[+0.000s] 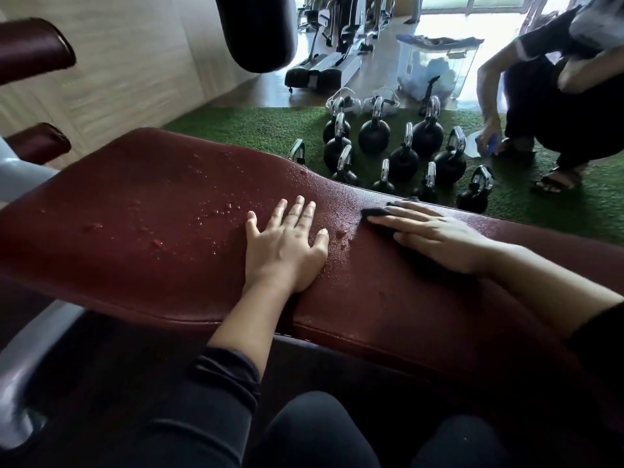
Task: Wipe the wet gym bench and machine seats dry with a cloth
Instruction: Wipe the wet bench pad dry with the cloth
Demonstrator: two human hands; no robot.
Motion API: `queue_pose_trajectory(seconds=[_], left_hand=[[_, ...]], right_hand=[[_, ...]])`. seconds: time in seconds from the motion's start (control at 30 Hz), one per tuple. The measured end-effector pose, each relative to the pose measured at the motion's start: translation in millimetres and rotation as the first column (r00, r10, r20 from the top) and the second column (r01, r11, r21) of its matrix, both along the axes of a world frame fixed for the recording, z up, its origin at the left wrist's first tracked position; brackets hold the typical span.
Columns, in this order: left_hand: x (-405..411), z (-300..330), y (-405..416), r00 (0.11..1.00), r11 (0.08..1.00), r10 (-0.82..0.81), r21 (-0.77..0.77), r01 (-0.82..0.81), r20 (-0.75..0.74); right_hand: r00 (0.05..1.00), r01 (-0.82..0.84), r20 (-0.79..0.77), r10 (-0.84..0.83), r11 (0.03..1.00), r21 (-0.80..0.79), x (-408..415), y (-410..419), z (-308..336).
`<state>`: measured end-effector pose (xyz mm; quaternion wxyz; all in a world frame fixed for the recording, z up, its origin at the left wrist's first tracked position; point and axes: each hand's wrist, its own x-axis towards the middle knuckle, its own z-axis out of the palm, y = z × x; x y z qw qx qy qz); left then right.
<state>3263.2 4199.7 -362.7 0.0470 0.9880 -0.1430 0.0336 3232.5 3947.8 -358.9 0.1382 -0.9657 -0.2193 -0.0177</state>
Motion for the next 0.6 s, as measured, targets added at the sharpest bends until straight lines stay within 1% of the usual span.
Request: queue_pose_trajectory(seconds=[0.13, 0.2, 0.27, 0.4, 0.53, 0.57, 0.6], left_hand=[[1, -1, -1, 1.0, 1.0, 0.008, -0.006, -0.008, 0.006], [1, -2, -2, 1.0, 1.0, 0.01, -0.009, -0.01, 0.006], [1, -2, -3, 1.0, 1.0, 0.013, -0.01, -0.013, 0.009], [1, 0, -3, 1.0, 1.0, 0.018, -0.001, -0.018, 0.011], [1, 0, -2, 1.0, 1.0, 0.015, -0.012, -0.015, 0.001], [1, 0, -2, 1.0, 1.0, 0.013, -0.013, -0.013, 0.0], [1, 0, -2, 1.0, 1.0, 0.012, -0.013, -0.012, 0.0]], right_hand=[[0.985, 0.172, -0.017, -0.172, 0.985, 0.019, 31, -15, -1], [0.97, 0.243, -0.031, -0.243, 0.97, -0.001, 52, 2, -4], [0.967, 0.254, -0.012, -0.255, 0.967, -0.018, 67, 30, -6], [0.978, 0.205, 0.053, -0.203, 0.978, -0.03, 53, 65, -9], [0.999, -0.016, 0.042, 0.016, 1.0, 0.005, 7, 38, -6], [0.999, -0.038, 0.023, 0.038, 0.999, 0.021, 2, 26, -3], [1.0, -0.026, 0.007, 0.026, 0.999, 0.028, 2, 14, -1]])
